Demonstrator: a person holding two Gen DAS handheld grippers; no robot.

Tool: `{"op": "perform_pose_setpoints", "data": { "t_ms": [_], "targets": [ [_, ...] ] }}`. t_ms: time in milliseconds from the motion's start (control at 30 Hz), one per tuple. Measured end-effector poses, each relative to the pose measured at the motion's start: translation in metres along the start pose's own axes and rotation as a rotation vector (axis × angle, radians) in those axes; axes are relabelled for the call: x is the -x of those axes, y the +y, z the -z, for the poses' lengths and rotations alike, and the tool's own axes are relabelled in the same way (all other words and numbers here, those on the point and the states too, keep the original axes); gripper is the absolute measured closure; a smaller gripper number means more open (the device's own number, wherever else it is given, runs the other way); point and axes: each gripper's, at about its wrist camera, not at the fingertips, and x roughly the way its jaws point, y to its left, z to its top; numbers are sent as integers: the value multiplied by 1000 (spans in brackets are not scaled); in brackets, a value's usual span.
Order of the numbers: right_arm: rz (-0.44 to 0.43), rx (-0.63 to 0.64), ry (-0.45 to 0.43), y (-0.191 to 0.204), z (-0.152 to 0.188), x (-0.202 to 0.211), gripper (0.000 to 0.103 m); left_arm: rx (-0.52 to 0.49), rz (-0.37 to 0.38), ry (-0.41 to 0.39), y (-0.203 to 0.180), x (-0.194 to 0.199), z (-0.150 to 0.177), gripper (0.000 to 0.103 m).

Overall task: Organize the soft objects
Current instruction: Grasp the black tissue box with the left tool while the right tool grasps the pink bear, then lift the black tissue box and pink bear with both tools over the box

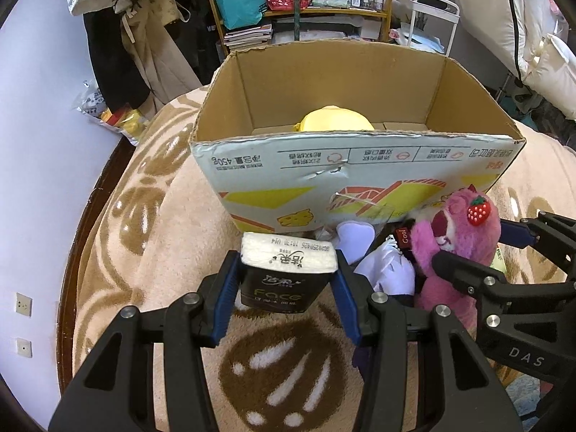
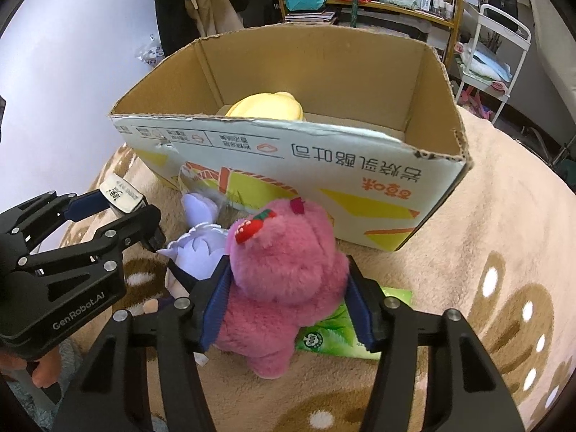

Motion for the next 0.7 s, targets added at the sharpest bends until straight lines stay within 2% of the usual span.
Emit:
{"op": "perform_pose_setpoints", "data": {
  "t_ms": [400,567,700],
  "targets": [
    [61,9,-48,7,5,15,42,38,-32,-15,6,12,8,54],
    [70,2,-87,7,7,29,42,27,-80,-63,4,28,15,54],
    [76,1,-119,8,7,41,43,50,-82,-97,6,38,15,54]
  ]
}}
